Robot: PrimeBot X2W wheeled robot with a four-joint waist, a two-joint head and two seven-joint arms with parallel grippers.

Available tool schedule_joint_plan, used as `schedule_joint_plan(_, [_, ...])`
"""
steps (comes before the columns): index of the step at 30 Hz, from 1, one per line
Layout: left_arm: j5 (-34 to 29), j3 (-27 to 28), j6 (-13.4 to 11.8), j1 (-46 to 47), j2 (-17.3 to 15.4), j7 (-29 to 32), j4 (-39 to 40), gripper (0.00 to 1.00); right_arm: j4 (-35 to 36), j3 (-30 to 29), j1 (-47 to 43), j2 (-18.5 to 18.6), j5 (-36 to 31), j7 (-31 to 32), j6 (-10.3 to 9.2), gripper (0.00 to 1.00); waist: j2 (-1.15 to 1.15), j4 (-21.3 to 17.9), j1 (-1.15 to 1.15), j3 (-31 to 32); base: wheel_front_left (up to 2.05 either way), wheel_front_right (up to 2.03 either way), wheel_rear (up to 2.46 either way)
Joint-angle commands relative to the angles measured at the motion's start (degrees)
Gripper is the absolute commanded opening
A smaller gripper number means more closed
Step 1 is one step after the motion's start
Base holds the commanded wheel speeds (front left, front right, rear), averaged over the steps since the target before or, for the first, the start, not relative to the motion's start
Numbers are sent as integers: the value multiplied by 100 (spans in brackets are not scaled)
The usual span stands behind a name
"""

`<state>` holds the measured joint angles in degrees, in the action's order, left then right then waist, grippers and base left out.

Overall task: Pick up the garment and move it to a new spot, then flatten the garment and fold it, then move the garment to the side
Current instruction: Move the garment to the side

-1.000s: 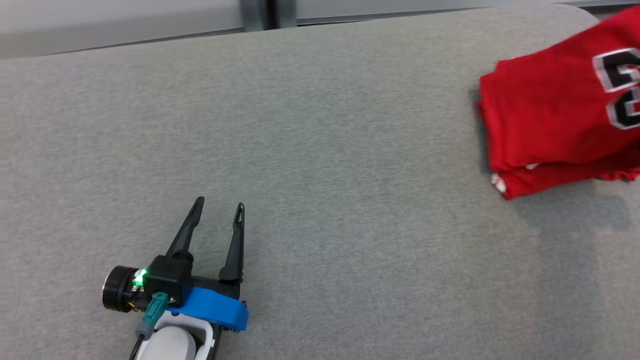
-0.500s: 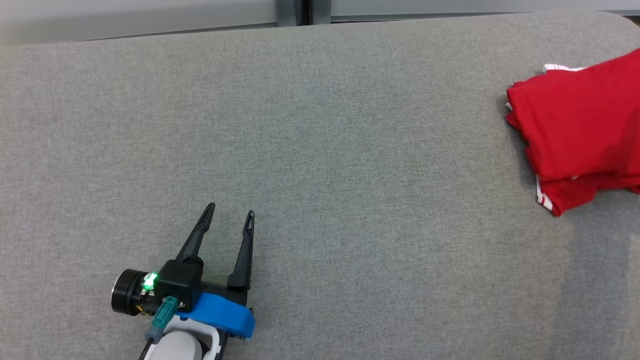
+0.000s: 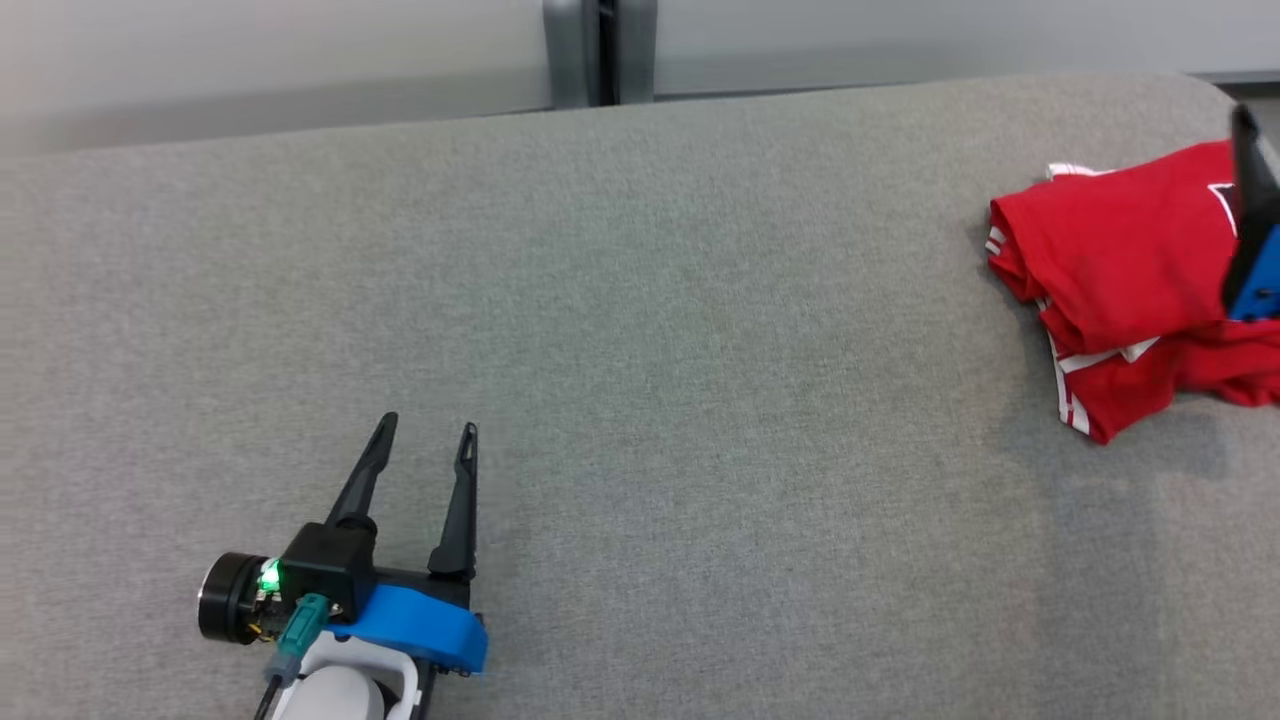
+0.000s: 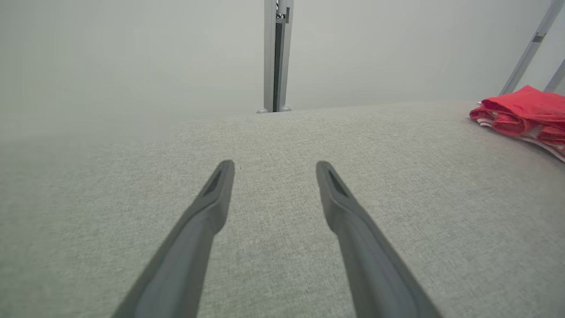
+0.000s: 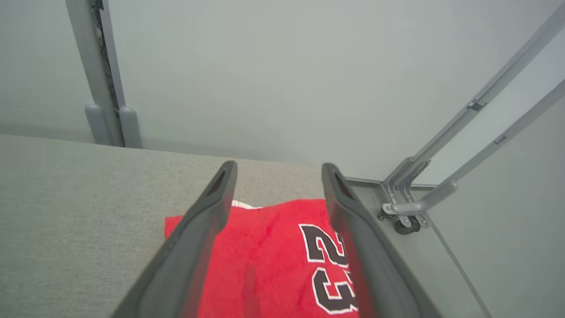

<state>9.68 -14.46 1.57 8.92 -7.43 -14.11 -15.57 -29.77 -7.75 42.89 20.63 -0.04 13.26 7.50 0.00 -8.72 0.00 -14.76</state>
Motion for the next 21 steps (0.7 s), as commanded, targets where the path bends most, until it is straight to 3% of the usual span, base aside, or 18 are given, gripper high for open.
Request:
schedule_joint_plan(1, [59,60,-46,48,-26,-23,-40,100,116,55,-47,-88,105,-155,-2,100,0,16,0,111,0,0,0])
schedule_joint_plan(9, [434,408,-160,-113,85,-80,-252,100,537,98,-840,-688,438,-941,-2,100,0,308,0,569,0,0,0])
schedule_joint_plan(15, [573,574,-215,-357,113,-104,-347,100,867,41,-1906,-1373,234,-1525,-2,100,0,631,0,759,0,0,0])
schedule_joint_plan(21, [585,605,-198,-573,124,-111,-395,100,1161,161,-2970,-1748,24,-2149,-2,100,0,830,0,846,0,0,0])
